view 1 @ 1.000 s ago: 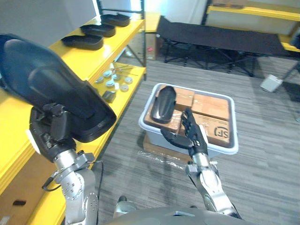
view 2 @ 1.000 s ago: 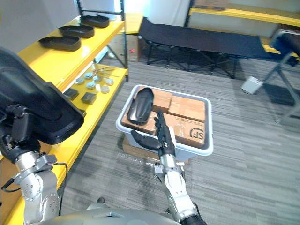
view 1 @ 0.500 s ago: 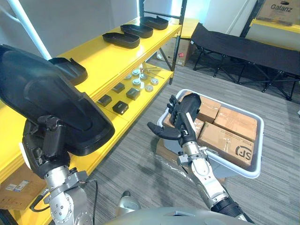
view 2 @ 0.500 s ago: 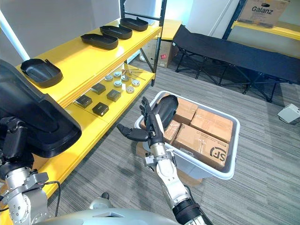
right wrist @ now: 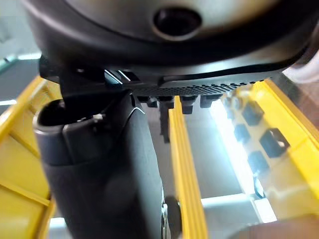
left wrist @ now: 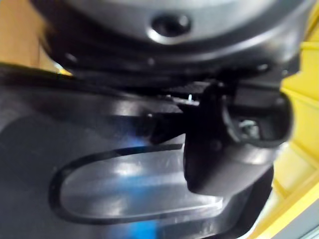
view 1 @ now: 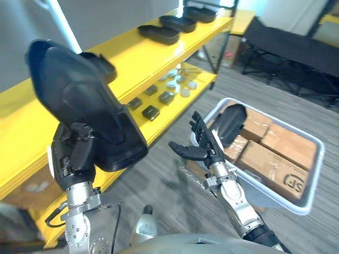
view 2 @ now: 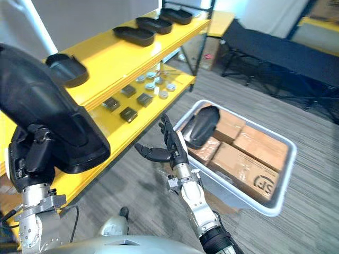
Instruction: Walk over and take three plastic housings, then place them on the shelf
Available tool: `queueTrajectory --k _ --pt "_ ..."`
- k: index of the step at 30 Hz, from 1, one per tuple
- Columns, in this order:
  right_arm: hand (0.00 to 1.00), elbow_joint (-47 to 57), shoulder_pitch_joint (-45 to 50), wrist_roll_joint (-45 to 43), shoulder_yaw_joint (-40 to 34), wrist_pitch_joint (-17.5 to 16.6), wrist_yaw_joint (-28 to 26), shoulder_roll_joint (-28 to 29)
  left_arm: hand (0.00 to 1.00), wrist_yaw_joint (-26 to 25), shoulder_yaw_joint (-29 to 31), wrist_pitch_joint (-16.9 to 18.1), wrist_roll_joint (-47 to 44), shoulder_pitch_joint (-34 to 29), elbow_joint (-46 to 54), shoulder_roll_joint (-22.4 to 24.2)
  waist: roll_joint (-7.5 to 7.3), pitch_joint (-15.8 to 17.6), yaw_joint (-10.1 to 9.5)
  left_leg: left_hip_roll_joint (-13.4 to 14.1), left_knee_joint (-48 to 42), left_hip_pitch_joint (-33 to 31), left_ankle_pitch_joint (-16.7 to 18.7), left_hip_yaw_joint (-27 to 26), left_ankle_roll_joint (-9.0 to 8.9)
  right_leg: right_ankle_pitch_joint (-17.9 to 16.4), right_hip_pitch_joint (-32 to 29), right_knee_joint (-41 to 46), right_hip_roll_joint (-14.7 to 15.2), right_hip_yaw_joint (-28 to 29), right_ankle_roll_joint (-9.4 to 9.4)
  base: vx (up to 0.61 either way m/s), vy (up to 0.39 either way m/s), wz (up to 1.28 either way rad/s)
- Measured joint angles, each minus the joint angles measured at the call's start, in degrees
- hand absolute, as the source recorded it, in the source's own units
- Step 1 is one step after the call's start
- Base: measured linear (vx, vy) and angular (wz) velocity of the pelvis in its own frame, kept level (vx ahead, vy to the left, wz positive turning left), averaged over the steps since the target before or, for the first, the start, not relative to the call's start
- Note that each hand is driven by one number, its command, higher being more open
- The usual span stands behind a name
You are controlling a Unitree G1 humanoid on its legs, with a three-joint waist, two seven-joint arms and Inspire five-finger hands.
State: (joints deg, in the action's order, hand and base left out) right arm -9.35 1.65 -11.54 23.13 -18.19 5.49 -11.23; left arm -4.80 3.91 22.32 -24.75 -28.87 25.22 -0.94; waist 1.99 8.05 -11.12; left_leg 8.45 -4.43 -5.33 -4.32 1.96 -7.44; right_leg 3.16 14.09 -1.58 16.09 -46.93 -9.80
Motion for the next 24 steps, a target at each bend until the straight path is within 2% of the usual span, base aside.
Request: queueTrajectory --k 3,4,6,7,9,10,13,16,17,20,24 --pt "1.0 0.02 -0.07 -0.07 0.13 -0.04 -1.08 0.94 0.0 -0.03 0.04 0.01 0.13 -0.16 0.0 -0.13 -0.26 0.65 -1.02 -0.11 2.95 0.56 -1.58 0.43 -0.12 -2.41 -1.35 3.43 0.98 0.52 0.0 0.0 -0.011 0.26" --pt "1.0 0.12 0.0 -0.09 0.11 -0.04 -1.32 1.02 0.0 0.01 -0.26 0.01 0.16 -0.14 -0.01 -0.5 -0.69 1.03 -0.64 -0.57 3.23 0.64 -1.77 1.85 0.0 -5.9 -2.11 5.94 0.86 4.35 -0.04 -0.02 -0.035 0.47" --pt "1.0 0.56 0.34 0.07 -0.03 -0.05 -1.01 0.87 0.0 0.43 -0.81 0.0 0.11 -0.07 -0.14 -1.45 -1.09 1.28 0.75 -1.56 3.36 0.44 -1.97 4.25 0.14 -9.64 -3.38 9.1 0.47 9.99 0.65 -0.07 -0.082 0.87" --pt "1.0 1.33 1.44 0.06 -0.43 -0.29 0.23 0.37 0.0 2.74 -1.34 -0.01 0.13 0.47 -0.43 -3.52 -1.7 1.14 2.4 -3.31 3.72 -0.34 -2.34 7.72 0.5 -14.87 -5.8 13.42 -0.53 17.76 2.62 -0.08 -0.131 1.1" --pt "1.0 1.54 2.85 0.03 -1.17 -1.14 1.64 0.46 0.0 4.41 -2.05 -0.01 0.31 2.31 -1.08 -5.3 -1.96 1.19 2.64 -4.58 4.61 -0.51 -3.33 10.03 0.06 -17.49 -6.6 15.96 -0.85 20.99 3.8 -0.01 -0.113 0.95" --pt "1.0 1.58 3.45 0.03 -1.53 -1.51 2.13 0.48 0.0 5.06 -2.52 -0.01 0.31 3.75 -1.14 -5.99 -1.95 1.19 2.76 -5.13 5.17 -1.06 -4.03 11.58 -0.18 -17.67 -6.72 16.75 -0.86 21.33 3.89 0.05 -0.07 0.72" --pt "1.0 1.58 3.99 0.08 -2.93 -1.71 2.26 0.62 0.0 5.94 -3.73 -0.02 0.57 6.65 -1.13 -6.21 -1.8 1.44 3.8 -6.07 5.97 -2.53 -5.99 12.23 0.07 -16.79 -6.16 16.65 -1.21 20.7 2.43 0.03 -0.035 0.76" --pt "1.0 1.62 3.0 2.15 -3.53 -2.37 1.61 -0.06 0.0 6.13 -3.89 0.05 0.66 6.5 -1.12 -6.23 -1.68 1.92 3.27 -5.84 5.87 -2.41 -6.05 12.06 0.04 -16.76 -5.91 16.44 -1.47 20.72 2.36 -0.02 -0.012 0.03" --pt "1.0 1.95 1.52 2.14 -4.01 -2.62 1.11 -0.61 0.0 6.0 -3.98 0.05 0.64 6.52 -1.13 -6.23 -0.95 3.32 3.3 -5.77 5.55 -2.43 -6.22 11.85 0.22 -16.86 -5.89 16.36 -1.51 20.72 2.24 -0.09 -0.009 -0.07" --pt "1.0 3.14 1.2 2.13 -5.06 -2.64 1.28 -1.35 0.0 5.85 -4.27 0.06 0.64 6.53 -1.16 -6.23 -0.35 4.83 3.45 -5.87 5.49 -2.72 -6.52 11.63 0.53 -17.59 -6.09 16.27 -1.41 20.67 1.46 -0.11 0.007 0.0" --pt "1.0 3.37 1.48 1.76 -6.25 -2.86 1.39 -1.41 0.0 5.18 -4.07 0.18 0.63 6.07 -2.48 -6.21 -0.55 6.84 3.45 -6.43 2.57 -3.45 -5.14 11.0 1.14 -18.22 -6.13 17.98 -0.5 20.7 1.41 -0.09 0.033 -0.01"
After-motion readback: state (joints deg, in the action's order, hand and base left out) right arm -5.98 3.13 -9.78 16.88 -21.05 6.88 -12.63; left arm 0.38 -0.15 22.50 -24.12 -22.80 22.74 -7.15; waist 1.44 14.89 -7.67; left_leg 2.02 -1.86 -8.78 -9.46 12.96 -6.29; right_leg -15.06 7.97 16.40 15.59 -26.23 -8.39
